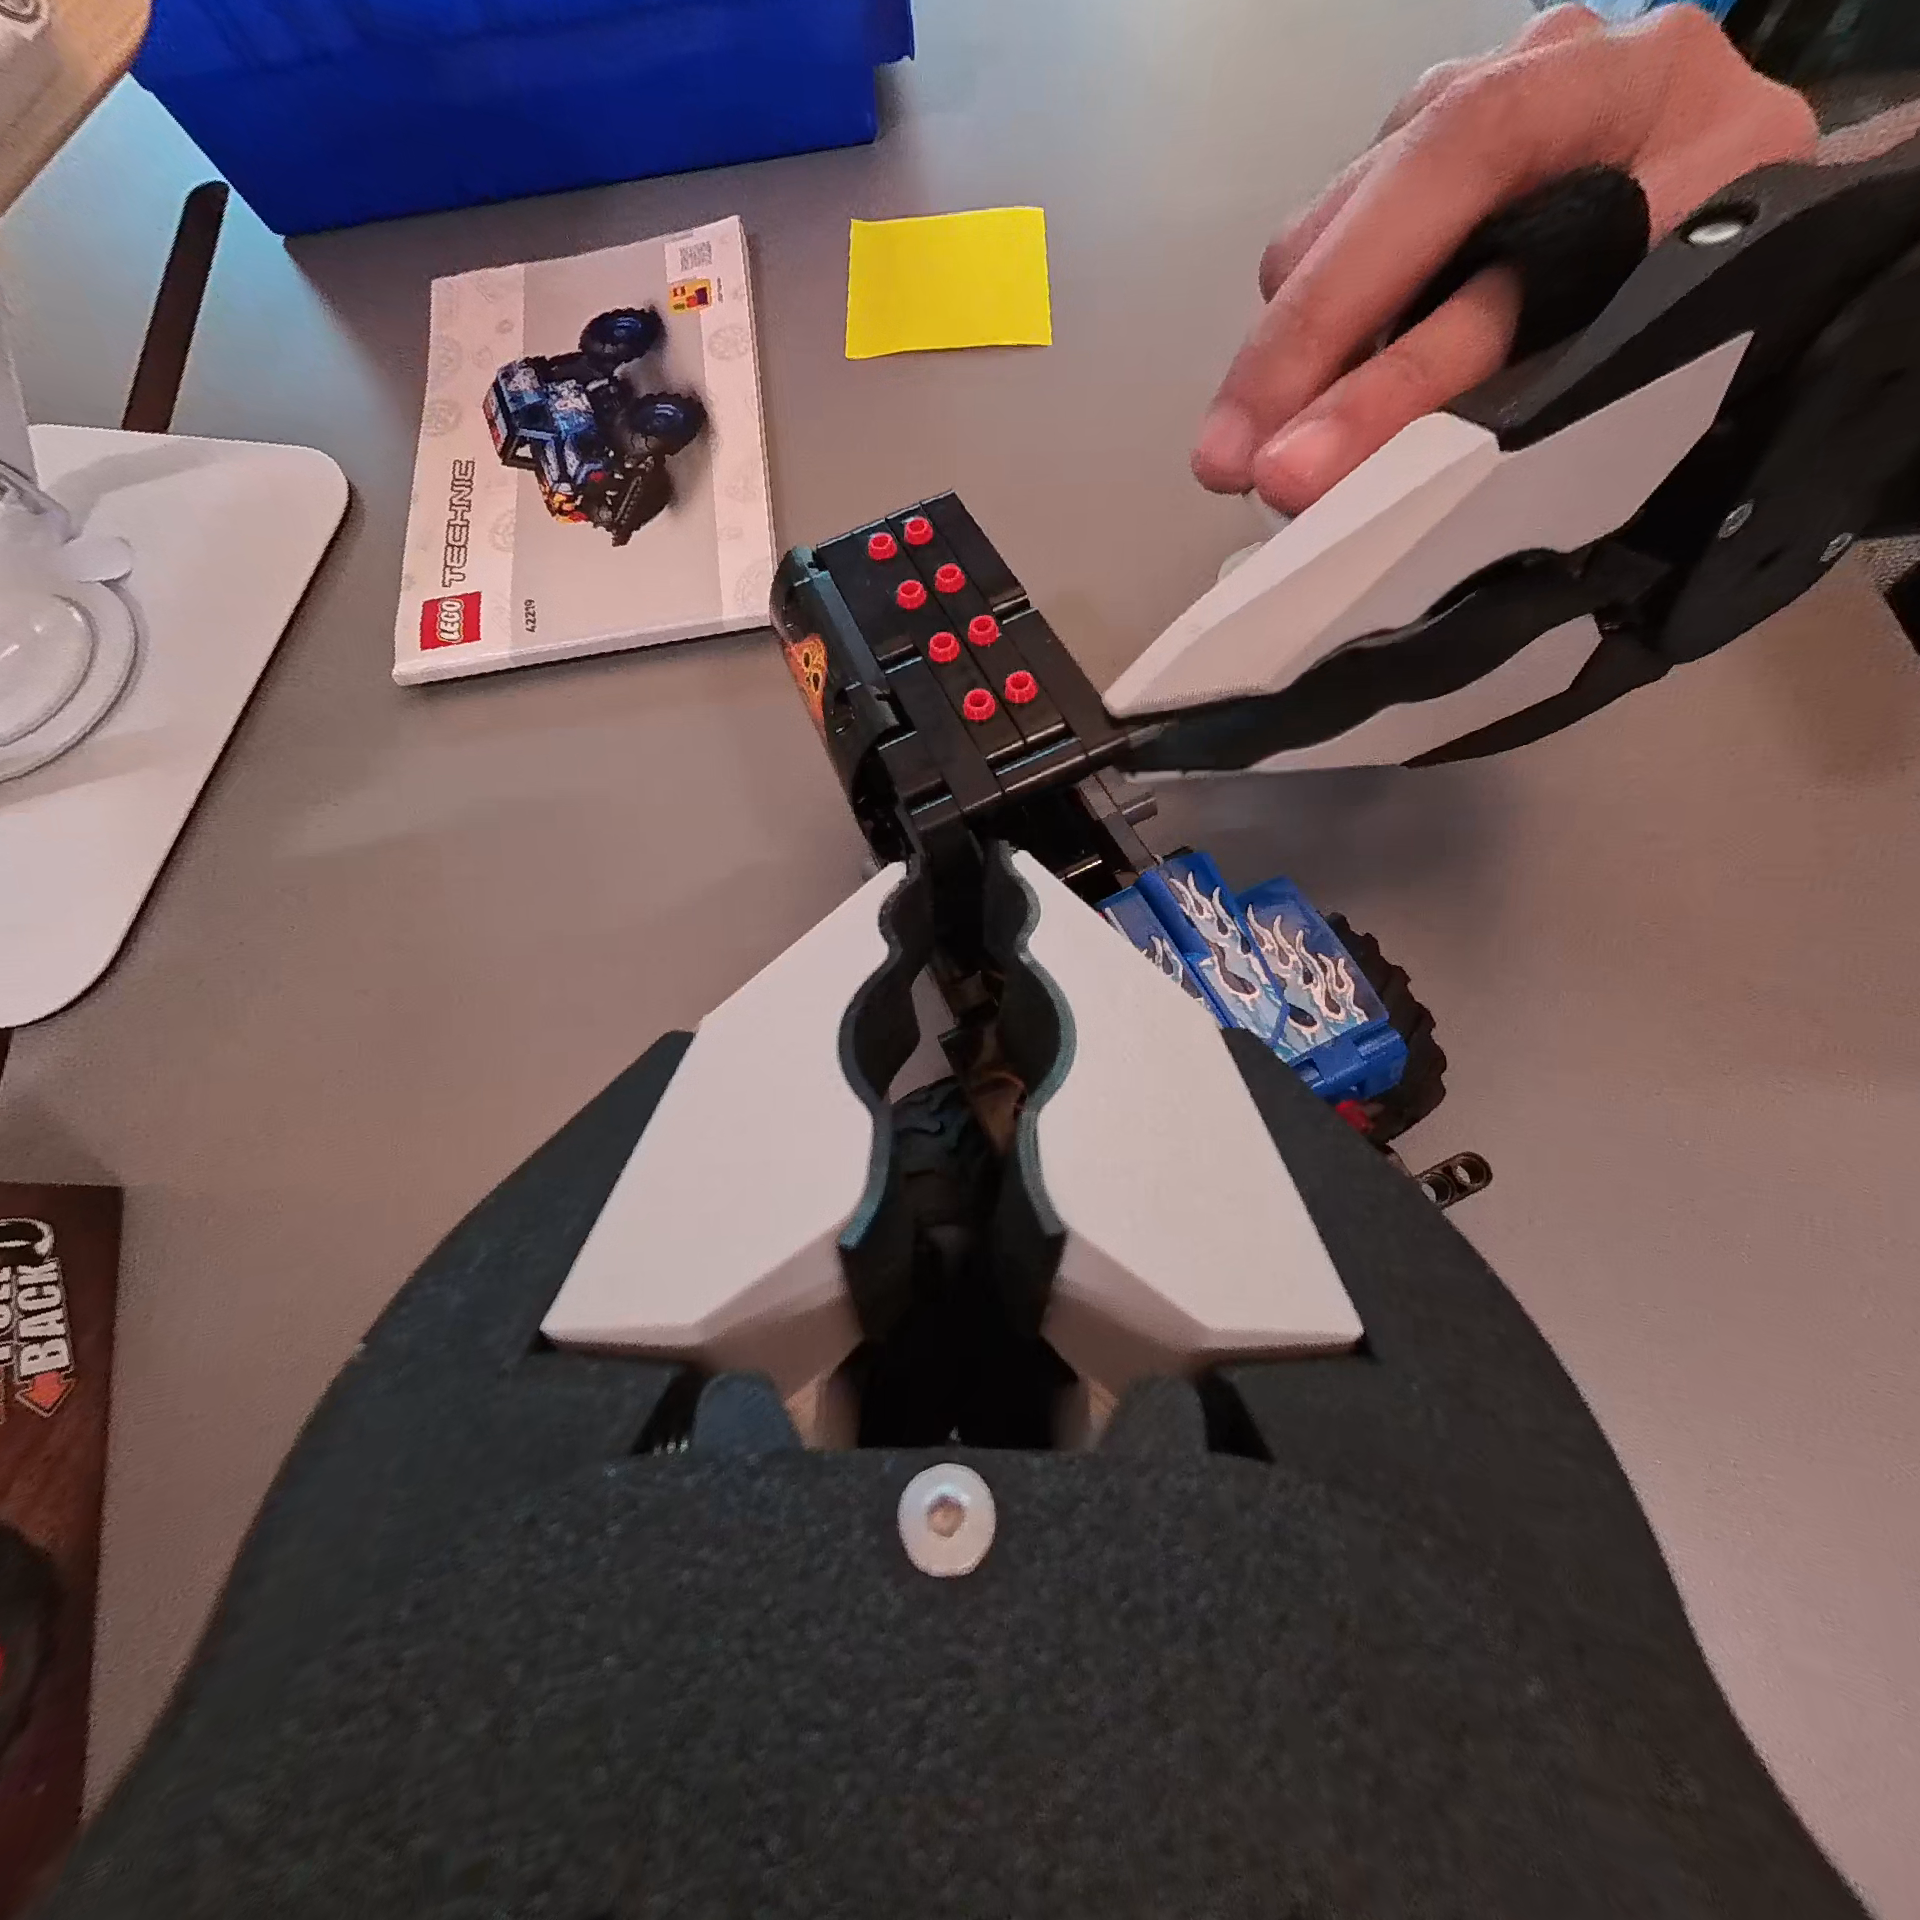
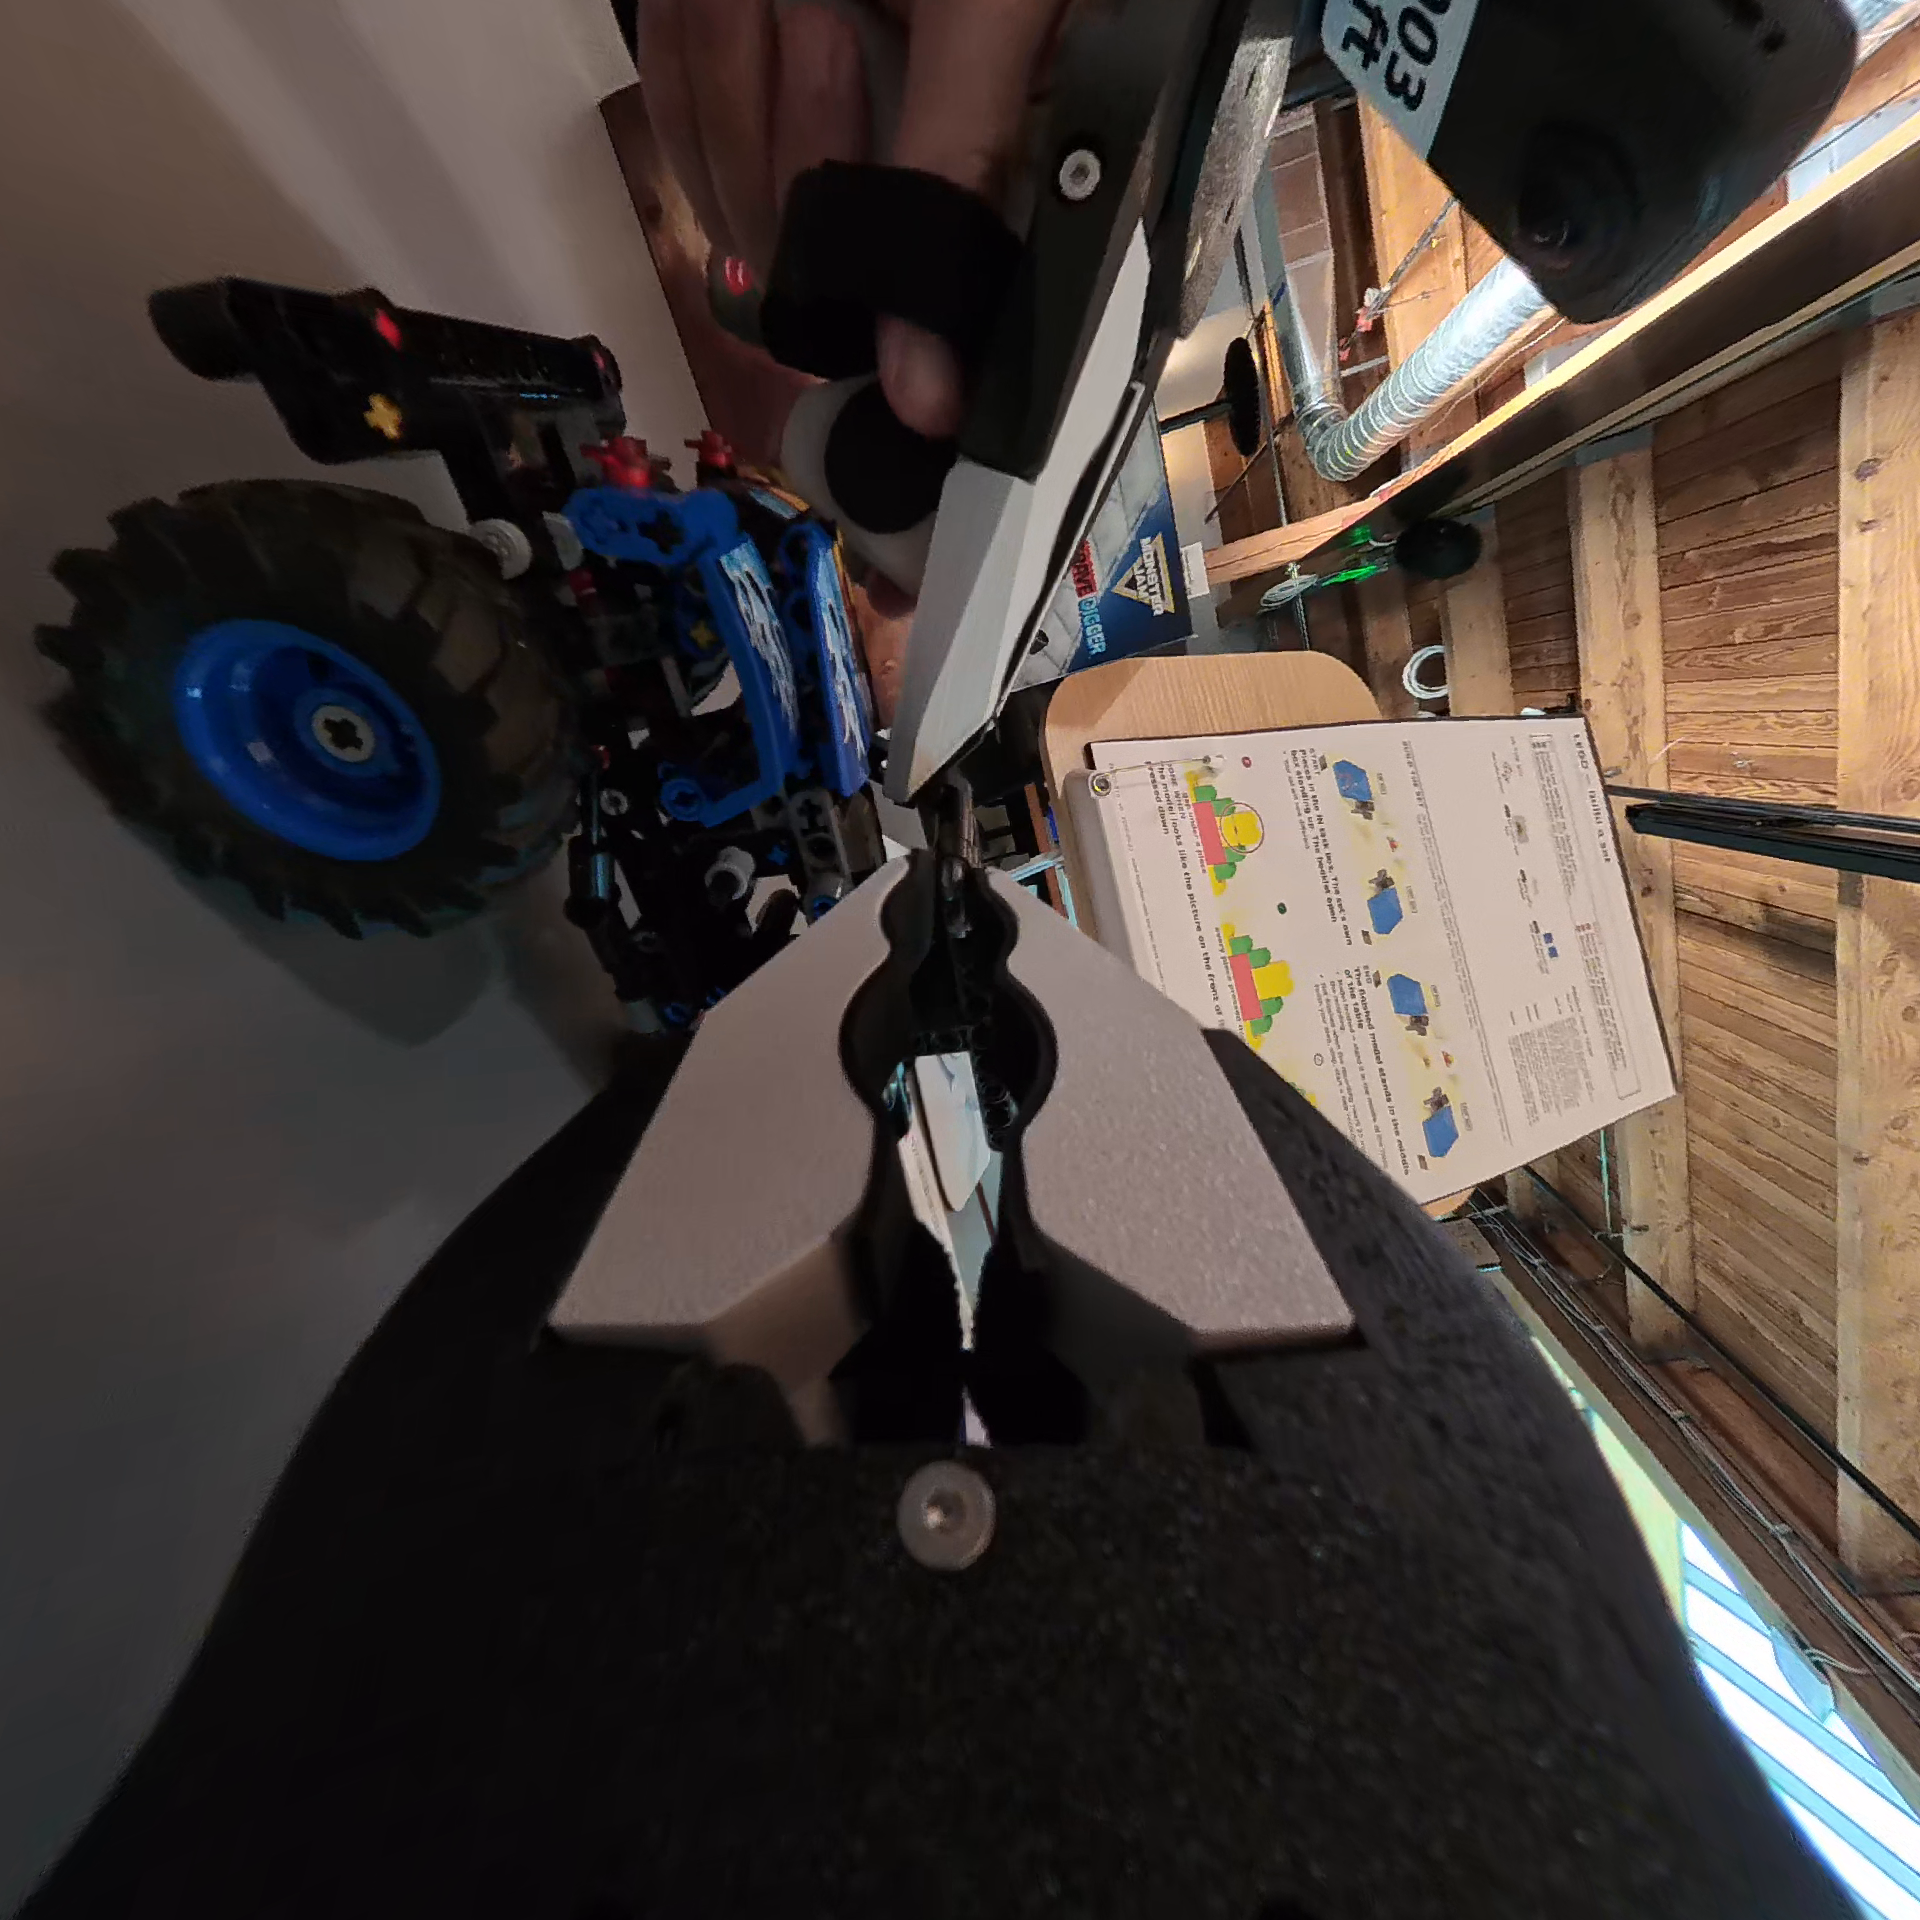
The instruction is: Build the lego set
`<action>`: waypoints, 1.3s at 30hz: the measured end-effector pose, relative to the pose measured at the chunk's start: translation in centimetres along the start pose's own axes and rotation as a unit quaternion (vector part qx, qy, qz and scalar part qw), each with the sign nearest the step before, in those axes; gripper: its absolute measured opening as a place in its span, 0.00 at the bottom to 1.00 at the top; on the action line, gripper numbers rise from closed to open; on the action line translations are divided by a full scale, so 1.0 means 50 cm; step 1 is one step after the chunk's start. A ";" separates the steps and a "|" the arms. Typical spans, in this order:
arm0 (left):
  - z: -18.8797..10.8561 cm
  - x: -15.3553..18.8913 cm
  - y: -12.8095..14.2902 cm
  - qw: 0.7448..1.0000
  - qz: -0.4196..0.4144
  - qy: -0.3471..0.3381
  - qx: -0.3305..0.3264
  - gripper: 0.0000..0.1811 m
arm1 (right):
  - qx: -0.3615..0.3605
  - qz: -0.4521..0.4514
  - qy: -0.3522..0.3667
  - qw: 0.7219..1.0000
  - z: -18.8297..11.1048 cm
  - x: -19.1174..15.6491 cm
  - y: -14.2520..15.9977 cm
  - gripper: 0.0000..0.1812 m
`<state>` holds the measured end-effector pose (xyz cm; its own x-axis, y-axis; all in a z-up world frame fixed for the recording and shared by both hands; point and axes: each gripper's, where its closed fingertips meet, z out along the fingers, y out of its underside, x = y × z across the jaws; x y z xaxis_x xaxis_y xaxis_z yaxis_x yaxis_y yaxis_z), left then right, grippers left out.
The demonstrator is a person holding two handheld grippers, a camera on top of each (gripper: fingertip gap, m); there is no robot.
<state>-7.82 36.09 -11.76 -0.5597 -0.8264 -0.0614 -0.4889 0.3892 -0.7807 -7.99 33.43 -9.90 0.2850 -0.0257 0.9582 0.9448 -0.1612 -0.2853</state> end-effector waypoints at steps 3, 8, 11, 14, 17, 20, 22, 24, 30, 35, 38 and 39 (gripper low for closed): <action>0.000 0.000 0.000 1.000 0.005 -0.001 0.000 0.05 | -0.001 0.001 -0.003 1.000 -0.003 0.000 -0.001 0.02; 0.001 -0.019 0.001 0.999 0.016 -0.029 -0.007 0.05 | 0.018 0.030 -0.012 0.999 -0.019 0.006 -0.008 0.00; -0.015 -0.027 0.013 1.000 -0.004 -0.013 0.000 0.05 | -0.001 0.035 -0.009 0.999 -0.028 0.000 0.010 0.00; -0.015 -0.012 0.013 1.000 -0.014 0.007 0.015 0.05 | -0.009 0.114 -0.033 0.993 -0.024 -0.001 0.027 0.00; -0.013 -0.012 0.011 1.000 -0.009 -0.001 0.006 0.05 | 0.011 0.250 -0.085 0.964 -0.019 -0.004 0.024 0.02; -0.013 -0.011 0.011 1.000 -0.012 -0.001 0.008 0.05 | 0.055 0.416 -0.160 0.894 -0.027 0.006 0.007 0.04; -0.012 -0.011 0.010 1.000 -0.015 -0.001 0.013 0.05 | 0.102 0.533 -0.218 0.811 -0.039 0.023 -0.010 0.10; -0.011 -0.010 0.010 1.000 -0.014 -0.003 0.015 0.05 | 0.153 0.621 -0.258 0.724 -0.049 0.046 -0.019 0.19; -0.011 -0.008 0.010 1.000 -0.009 -0.010 0.007 0.06 | 0.233 0.610 -0.314 0.689 -0.081 0.059 -0.046 0.07; -0.010 -0.007 0.010 1.000 -0.011 -0.007 0.009 0.05 | 0.187 0.527 -0.255 0.789 -0.068 0.044 -0.025 0.00; -0.009 -0.006 0.009 1.000 -0.018 -0.002 0.017 0.05 | 0.175 0.493 -0.234 0.819 -0.064 0.040 -0.020 0.00; -0.009 -0.006 0.009 1.000 -0.021 -0.001 0.019 0.06 | 0.171 0.490 -0.233 0.823 -0.063 0.038 -0.018 0.00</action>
<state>-8.17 36.68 -11.81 -0.5384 -0.8421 -0.0299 -0.4861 0.3394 -0.8053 -8.82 30.40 -7.72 0.8924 0.4156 0.1760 0.1927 0.0019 -0.9813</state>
